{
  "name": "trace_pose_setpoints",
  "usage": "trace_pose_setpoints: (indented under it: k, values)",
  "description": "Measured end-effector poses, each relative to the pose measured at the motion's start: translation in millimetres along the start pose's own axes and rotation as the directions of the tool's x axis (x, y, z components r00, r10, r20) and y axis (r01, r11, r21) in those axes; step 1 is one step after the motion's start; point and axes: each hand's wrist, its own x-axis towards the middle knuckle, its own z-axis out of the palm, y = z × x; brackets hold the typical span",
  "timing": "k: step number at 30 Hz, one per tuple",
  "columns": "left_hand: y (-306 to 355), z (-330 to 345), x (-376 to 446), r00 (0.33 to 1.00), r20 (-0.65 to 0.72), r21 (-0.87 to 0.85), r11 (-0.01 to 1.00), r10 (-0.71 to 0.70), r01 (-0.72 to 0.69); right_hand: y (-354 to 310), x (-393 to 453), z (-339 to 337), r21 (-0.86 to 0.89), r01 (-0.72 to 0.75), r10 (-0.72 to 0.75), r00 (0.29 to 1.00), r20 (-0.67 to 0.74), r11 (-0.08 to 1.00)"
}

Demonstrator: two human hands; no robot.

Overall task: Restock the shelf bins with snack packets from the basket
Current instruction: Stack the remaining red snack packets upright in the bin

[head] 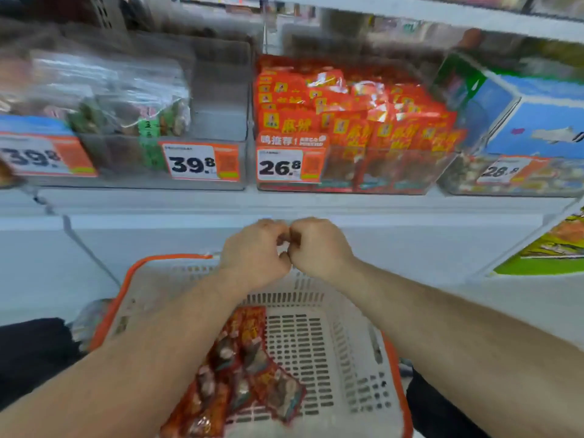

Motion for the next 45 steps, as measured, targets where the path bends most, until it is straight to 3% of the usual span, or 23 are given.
trace_pose_setpoints:
  k: [4,7,13,15,18,22,27,29,32,36,40,43,45]
  values:
    - [-49,31,-27,0.966,0.173,-0.051,0.978,-0.19,0.202,5,-1,80,0.071,-0.11,0.088,0.962,0.26,0.991]
    - [-80,52,-40,0.93,0.241,-0.104,0.945,-0.278,0.309,12,-10,132,0.082,-0.264,0.195,0.859,0.472,0.961]
    - [-128,88,-56,0.836,0.311,-0.328,0.774,-0.453,0.542,16,-27,203,0.19,-0.546,0.283,0.665,0.691,0.816]
    - [-140,95,-63,0.791,0.307,-0.377,0.695,-0.53,0.612,10,-26,222,0.237,-0.612,0.286,0.632,0.72,0.755]
    - [-154,102,-69,0.751,0.314,-0.368,0.655,-0.58,0.66,-2,-21,243,0.289,-0.713,0.31,0.582,0.751,0.639]
    - [-163,106,-70,0.733,0.33,-0.362,0.638,-0.595,0.68,-10,-12,257,0.405,-0.795,0.297,0.563,0.771,0.452]
    - [-164,109,-76,0.728,0.341,-0.339,0.644,-0.595,0.686,-11,-10,270,0.417,-0.881,0.315,0.47,0.825,0.224]
    - [-161,108,-75,0.734,0.344,-0.35,0.646,-0.585,0.678,-8,-10,269,0.445,-0.876,0.318,0.481,0.817,0.183]
    - [-155,105,-71,0.746,0.351,-0.363,0.652,-0.565,0.665,2,-11,257,0.46,-0.856,0.382,0.518,0.766,0.237]
    - [-143,103,-62,0.731,0.393,-0.393,0.617,-0.557,0.681,21,-15,212,0.485,-0.758,0.399,0.646,0.651,0.436]
    - [-123,99,-51,0.731,0.433,-0.487,0.545,-0.527,0.682,31,-13,139,0.304,-0.525,0.283,0.764,0.58,0.795]
    - [-103,91,-43,0.721,0.515,-0.607,0.397,-0.463,0.689,33,-6,79,0.233,-0.377,0.188,0.799,0.571,0.896]
    - [-88,89,-39,0.759,0.522,-0.659,0.381,-0.39,0.649,32,-3,36,0.229,-0.314,0.146,0.827,0.543,0.921]
